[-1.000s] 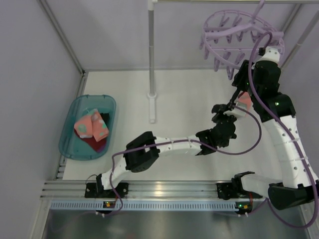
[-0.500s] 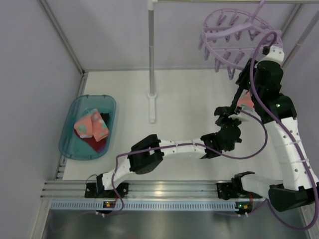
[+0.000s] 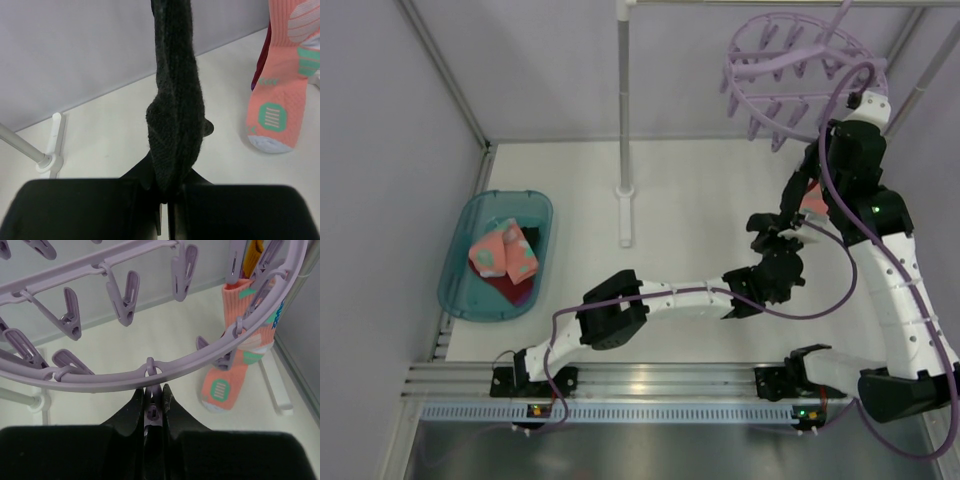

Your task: Remove the socks clipped to the hanger

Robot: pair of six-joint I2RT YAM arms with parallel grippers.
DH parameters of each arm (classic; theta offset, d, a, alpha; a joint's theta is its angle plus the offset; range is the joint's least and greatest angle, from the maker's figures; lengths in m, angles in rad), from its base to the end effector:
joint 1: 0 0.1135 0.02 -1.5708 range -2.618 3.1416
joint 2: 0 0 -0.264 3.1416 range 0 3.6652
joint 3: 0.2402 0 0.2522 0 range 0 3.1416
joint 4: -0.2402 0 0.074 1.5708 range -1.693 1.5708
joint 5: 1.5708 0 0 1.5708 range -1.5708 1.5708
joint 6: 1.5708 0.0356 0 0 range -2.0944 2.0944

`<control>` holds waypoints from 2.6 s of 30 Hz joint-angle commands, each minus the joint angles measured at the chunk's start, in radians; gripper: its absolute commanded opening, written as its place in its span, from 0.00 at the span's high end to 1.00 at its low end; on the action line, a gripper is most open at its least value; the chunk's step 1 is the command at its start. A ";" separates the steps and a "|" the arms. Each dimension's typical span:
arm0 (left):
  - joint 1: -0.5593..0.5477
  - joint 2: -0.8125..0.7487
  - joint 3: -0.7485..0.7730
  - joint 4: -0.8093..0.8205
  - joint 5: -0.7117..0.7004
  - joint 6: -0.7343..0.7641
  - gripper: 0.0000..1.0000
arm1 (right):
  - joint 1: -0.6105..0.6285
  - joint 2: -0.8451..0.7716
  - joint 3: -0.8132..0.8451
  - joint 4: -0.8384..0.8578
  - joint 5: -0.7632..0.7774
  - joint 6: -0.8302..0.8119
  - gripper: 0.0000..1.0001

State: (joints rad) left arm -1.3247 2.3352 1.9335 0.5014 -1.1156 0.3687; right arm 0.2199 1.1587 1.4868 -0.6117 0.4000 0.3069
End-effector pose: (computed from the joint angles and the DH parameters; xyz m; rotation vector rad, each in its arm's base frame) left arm 0.1628 -0.5168 0.2724 0.3677 1.4824 0.0574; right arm 0.2268 0.0365 0.4613 0.3538 1.7970 -0.0007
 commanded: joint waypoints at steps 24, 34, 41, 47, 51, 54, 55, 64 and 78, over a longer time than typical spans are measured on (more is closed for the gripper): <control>0.324 -0.821 -0.723 -0.587 0.307 -0.614 1.00 | -0.014 0.035 0.084 -0.010 -0.026 0.003 1.00; 0.879 -1.148 -0.723 -1.015 0.635 -0.752 1.00 | -0.014 0.058 0.104 -0.037 -0.033 0.011 0.48; 1.294 -1.159 -0.797 -1.075 0.846 -0.777 1.00 | -0.013 0.015 0.093 -0.039 -0.033 0.009 0.01; 1.456 -1.148 -0.846 -1.072 0.769 -0.804 1.00 | -0.014 -0.001 0.112 -0.069 -0.049 0.005 0.01; 1.480 -1.094 -0.869 -1.069 0.767 -0.812 1.00 | -0.013 -0.022 0.099 -0.060 -0.062 0.003 0.01; 1.484 -1.048 -0.881 -1.064 0.767 -0.852 1.00 | -0.014 -0.022 0.095 -0.062 -0.082 0.009 0.00; 1.487 -1.016 -0.884 -1.064 0.770 -0.859 1.00 | -0.014 -0.022 0.098 -0.063 -0.085 0.011 0.01; 1.529 -0.973 -0.923 -1.064 0.830 -0.938 0.02 | -0.013 -0.047 0.104 -0.095 -0.090 0.012 0.01; 1.507 -1.177 -0.886 -1.069 0.809 -0.976 0.02 | -0.013 -0.021 0.322 -0.233 -0.083 0.011 0.01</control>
State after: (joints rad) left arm 0.1932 1.2114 1.0214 -0.5838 -0.2775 -0.5800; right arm 0.2195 1.1305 1.7386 -0.7933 0.3084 0.3180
